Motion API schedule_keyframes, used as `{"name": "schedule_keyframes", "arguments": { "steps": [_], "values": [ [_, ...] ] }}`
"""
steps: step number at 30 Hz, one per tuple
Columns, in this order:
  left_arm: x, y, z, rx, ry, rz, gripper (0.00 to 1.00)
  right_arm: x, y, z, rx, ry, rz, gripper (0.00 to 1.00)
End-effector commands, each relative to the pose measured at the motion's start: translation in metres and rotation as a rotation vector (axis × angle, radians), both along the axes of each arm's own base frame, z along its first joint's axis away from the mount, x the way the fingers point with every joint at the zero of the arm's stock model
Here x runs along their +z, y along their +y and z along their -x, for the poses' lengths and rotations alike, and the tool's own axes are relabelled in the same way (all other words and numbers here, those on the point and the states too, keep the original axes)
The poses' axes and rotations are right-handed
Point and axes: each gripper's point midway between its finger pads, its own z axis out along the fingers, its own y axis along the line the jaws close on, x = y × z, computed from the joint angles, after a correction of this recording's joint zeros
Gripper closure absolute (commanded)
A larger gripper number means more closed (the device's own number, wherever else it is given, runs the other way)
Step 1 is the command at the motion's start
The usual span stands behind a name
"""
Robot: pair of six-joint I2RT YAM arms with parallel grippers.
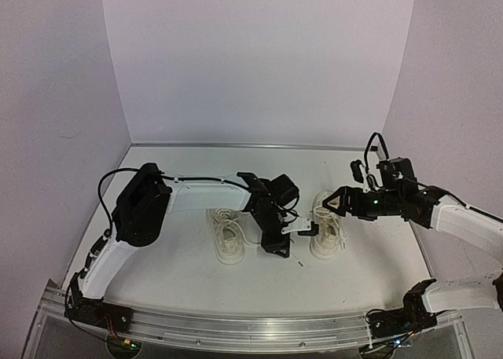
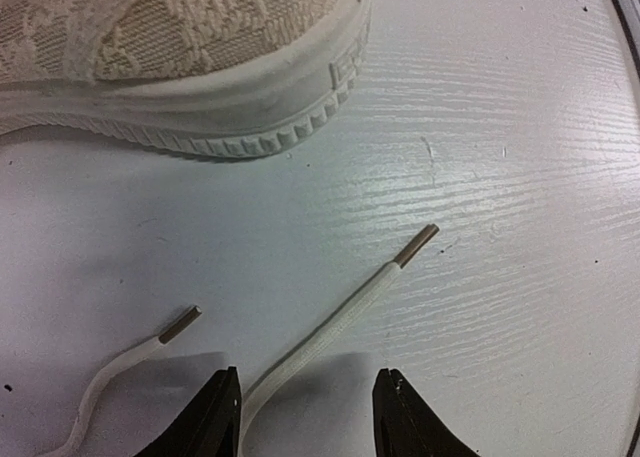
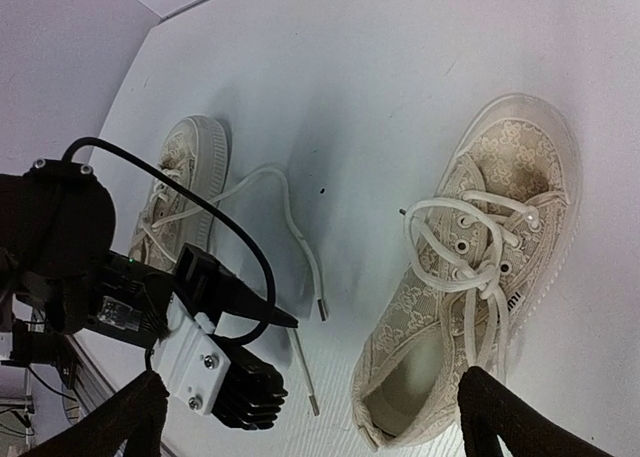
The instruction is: Tie the shoes
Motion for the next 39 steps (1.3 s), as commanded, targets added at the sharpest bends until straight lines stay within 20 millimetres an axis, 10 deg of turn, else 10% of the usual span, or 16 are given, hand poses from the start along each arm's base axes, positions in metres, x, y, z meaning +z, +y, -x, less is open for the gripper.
{"name": "schedule_keyframes", "arguments": {
  "steps": [1,11,21,29,39],
  "values": [
    [-0.003,-0.005,0.004,-0.048,-0.024,-0.01,0.57,0.007,-0.003,0.0,-0.01,-0.021,-0.021,0.02],
    [-0.008,0.011,0.022,-0.081,-0.047,-0.063,0.99,-0.011,0.002,-0.008,0.028,0.024,0.032,0.05],
    [0.13,0.014,0.003,0.173,-0.015,0.353,1.0,-0.019,0.008,-0.037,0.087,0.017,0.155,0.15],
    [0.231,0.094,-0.045,0.549,-0.069,0.644,1.0,-0.027,0.051,-0.05,0.2,-0.001,0.275,0.27],
    [0.258,0.19,-0.072,0.946,-0.156,0.701,1.0,-0.098,0.118,-0.049,0.326,0.061,0.487,0.47]
  ]
}}
